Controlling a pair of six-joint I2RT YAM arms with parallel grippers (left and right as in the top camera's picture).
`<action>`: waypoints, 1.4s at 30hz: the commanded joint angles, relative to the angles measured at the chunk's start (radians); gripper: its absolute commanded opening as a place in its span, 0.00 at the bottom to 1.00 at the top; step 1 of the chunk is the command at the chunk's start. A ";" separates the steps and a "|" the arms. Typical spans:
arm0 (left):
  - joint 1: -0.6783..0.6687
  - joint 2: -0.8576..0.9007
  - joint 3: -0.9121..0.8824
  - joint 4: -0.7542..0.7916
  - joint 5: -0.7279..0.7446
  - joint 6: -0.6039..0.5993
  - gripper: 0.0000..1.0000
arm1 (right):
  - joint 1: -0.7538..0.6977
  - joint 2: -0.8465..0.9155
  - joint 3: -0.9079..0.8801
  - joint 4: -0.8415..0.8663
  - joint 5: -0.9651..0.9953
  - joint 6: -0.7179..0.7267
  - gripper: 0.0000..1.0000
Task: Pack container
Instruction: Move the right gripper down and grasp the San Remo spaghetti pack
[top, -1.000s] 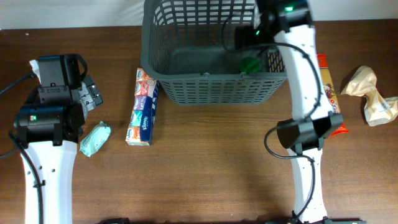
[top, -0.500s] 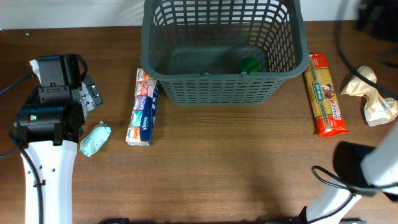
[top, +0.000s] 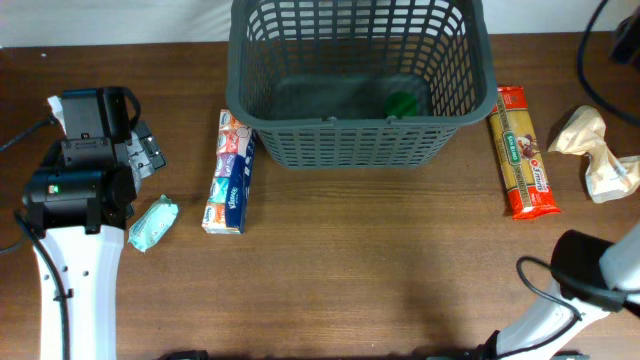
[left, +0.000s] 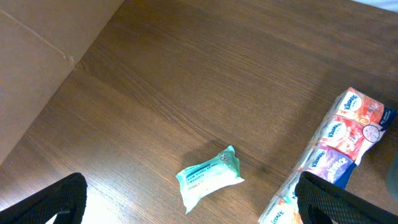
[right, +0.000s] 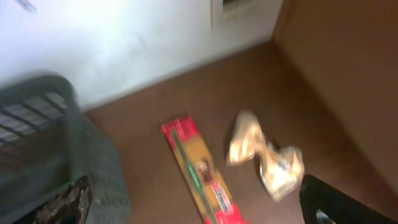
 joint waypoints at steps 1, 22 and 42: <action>0.004 -0.015 0.014 -0.001 -0.006 0.000 1.00 | -0.006 0.061 -0.135 0.018 0.025 -0.050 0.99; 0.004 -0.015 0.014 -0.001 -0.007 0.000 1.00 | -0.084 0.344 -0.458 0.056 -0.152 -0.357 0.99; 0.004 -0.015 0.014 -0.001 -0.007 0.000 0.99 | 0.054 0.490 -0.501 0.143 0.050 -0.292 0.99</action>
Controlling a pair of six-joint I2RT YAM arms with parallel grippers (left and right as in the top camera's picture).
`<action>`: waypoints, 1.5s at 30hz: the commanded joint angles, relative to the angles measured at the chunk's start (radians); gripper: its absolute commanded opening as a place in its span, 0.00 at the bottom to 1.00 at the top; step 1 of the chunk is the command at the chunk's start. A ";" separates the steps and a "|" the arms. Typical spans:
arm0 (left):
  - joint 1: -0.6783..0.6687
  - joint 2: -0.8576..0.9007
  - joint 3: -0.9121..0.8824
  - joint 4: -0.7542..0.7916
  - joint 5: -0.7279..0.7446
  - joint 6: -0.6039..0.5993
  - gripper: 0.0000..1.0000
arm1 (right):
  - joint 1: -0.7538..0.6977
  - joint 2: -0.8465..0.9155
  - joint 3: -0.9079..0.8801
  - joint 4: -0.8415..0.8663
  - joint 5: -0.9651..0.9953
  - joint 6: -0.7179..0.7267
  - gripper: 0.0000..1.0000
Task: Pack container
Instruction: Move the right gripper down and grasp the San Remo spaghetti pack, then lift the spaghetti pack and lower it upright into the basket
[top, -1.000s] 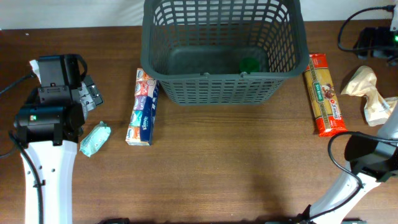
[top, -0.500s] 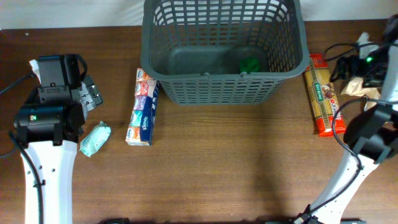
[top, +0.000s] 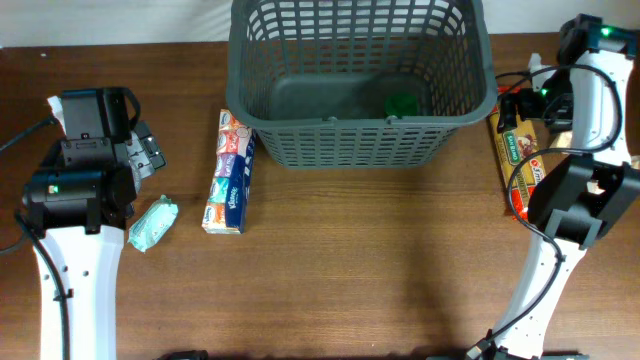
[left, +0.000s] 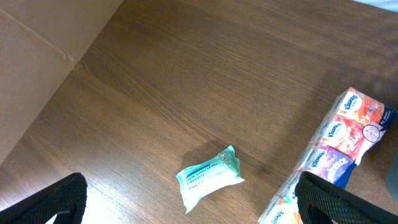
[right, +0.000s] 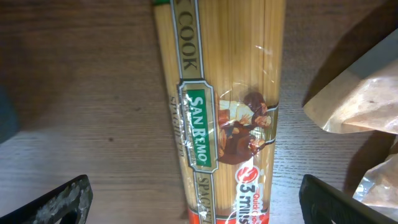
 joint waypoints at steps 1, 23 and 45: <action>0.004 -0.015 0.014 -0.001 -0.007 0.000 0.99 | -0.012 0.041 0.005 0.000 0.061 0.023 0.99; 0.004 -0.015 0.014 -0.001 -0.007 0.000 1.00 | -0.024 0.065 -0.259 0.075 0.034 0.015 0.99; 0.004 -0.015 0.014 -0.001 -0.006 0.000 1.00 | -0.050 0.063 -0.113 0.053 0.006 0.187 0.04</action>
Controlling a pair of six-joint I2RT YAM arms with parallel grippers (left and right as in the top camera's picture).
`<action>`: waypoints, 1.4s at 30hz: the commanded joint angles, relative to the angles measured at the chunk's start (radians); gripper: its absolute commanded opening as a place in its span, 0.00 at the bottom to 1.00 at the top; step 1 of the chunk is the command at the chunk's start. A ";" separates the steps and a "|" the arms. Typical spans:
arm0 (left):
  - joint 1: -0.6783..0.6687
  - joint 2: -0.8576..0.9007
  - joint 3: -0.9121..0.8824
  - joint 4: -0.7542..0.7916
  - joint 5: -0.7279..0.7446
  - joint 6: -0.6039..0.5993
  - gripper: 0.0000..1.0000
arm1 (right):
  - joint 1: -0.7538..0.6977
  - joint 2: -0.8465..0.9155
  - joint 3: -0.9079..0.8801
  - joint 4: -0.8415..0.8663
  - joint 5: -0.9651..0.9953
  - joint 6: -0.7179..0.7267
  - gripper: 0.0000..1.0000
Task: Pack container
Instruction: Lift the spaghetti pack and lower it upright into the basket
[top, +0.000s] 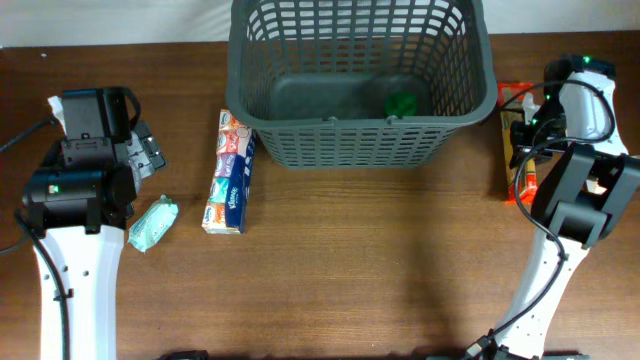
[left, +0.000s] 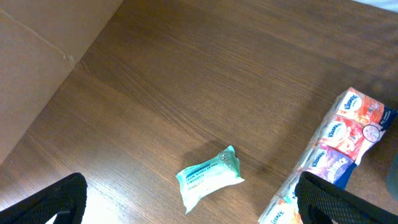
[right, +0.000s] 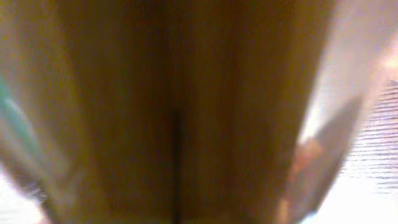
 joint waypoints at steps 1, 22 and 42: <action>0.004 -0.015 0.014 -0.001 -0.007 0.000 1.00 | -0.027 0.032 0.183 -0.039 -0.028 0.100 0.04; 0.004 -0.015 0.014 -0.001 -0.007 0.000 1.00 | -0.016 -0.484 0.925 -0.028 -0.422 0.269 0.04; 0.004 -0.015 0.014 -0.001 -0.007 0.000 1.00 | 0.512 -0.266 0.584 0.159 -0.076 0.223 0.04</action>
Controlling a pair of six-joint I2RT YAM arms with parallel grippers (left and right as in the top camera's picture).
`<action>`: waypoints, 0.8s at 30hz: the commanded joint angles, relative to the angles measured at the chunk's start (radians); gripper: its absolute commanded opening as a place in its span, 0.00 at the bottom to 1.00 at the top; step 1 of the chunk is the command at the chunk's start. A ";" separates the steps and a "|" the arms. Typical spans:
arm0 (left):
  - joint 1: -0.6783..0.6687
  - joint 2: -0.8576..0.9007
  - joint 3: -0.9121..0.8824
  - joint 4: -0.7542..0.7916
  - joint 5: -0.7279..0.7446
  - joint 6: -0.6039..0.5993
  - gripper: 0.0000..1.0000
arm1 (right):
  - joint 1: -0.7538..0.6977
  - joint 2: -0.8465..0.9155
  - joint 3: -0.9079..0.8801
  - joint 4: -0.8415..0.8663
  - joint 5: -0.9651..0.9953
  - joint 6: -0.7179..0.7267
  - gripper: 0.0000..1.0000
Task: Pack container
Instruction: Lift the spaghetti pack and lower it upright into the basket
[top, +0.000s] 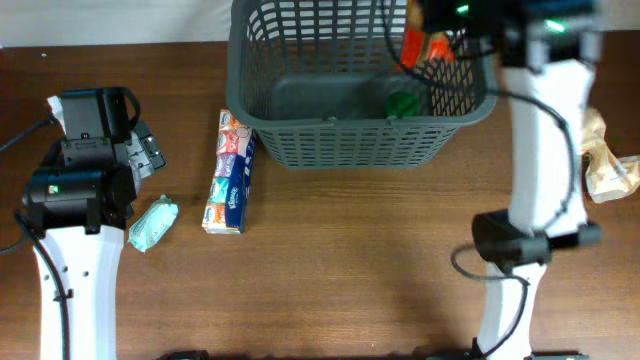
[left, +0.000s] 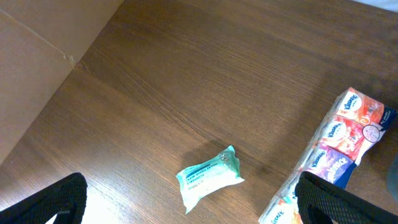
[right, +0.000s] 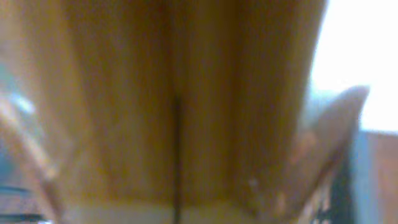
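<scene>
The grey mesh basket stands at the back middle, with a small green item on its floor. My right gripper is over the basket's right side, shut on the red and yellow spaghetti packet. That packet fills the right wrist view as a yellow blur. A tissue pack lies left of the basket, and a teal wipes packet further left. My left gripper hangs open above the wipes packet and holds nothing.
A crumpled paper bag lies at the far right of the brown table. The right arm's white links rise from the front right past the basket's right wall. The tissue pack shows at the right of the left wrist view.
My right gripper was down on the spaghetti packet beside the basket's right wall. Now it holds the packet above the basket's right side, and the table spot is bare. The left arm has not moved.
The right arm began low at the front right, with the spaghetti lying right of the basket. Then the gripper was open over the packet, then down on it. Now the packet is held over the basket. The left arm stayed still throughout.
</scene>
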 joint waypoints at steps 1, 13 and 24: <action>0.004 -0.015 0.014 -0.001 -0.006 0.000 1.00 | 0.001 0.020 -0.100 -0.002 0.073 -0.010 0.04; 0.004 -0.015 0.014 -0.001 -0.007 0.000 1.00 | 0.001 0.024 -0.436 0.036 0.118 -0.010 0.09; 0.004 -0.015 0.014 -0.001 -0.007 0.000 1.00 | 0.001 0.021 -0.444 0.037 0.111 -0.010 0.73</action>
